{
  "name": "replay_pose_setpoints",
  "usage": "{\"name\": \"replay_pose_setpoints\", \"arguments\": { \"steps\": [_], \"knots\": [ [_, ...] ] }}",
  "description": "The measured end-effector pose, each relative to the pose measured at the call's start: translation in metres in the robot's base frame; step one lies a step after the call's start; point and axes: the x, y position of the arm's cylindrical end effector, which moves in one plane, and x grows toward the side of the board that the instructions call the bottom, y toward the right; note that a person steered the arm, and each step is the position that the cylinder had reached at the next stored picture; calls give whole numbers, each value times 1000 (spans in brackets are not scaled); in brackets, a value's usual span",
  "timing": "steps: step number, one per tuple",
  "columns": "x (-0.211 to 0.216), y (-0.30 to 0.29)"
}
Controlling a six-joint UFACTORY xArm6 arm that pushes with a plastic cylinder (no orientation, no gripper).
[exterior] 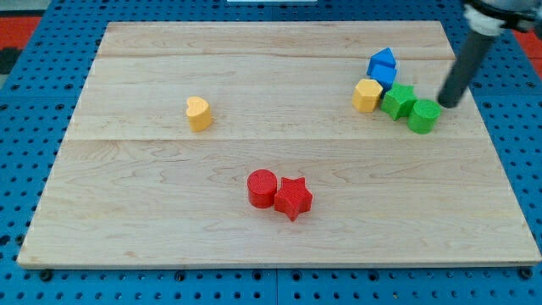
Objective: Separate the green blocks from the cube
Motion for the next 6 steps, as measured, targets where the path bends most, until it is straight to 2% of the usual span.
{"name": "replay_pose_setpoints", "arguments": {
  "steps": [1, 2, 3, 4, 5, 6],
  "knots": [
    [-5, -36],
    [-41, -59],
    [-14, -98],
    [8, -98],
    [-16, -70],
    [-7, -41]
  ]
}}
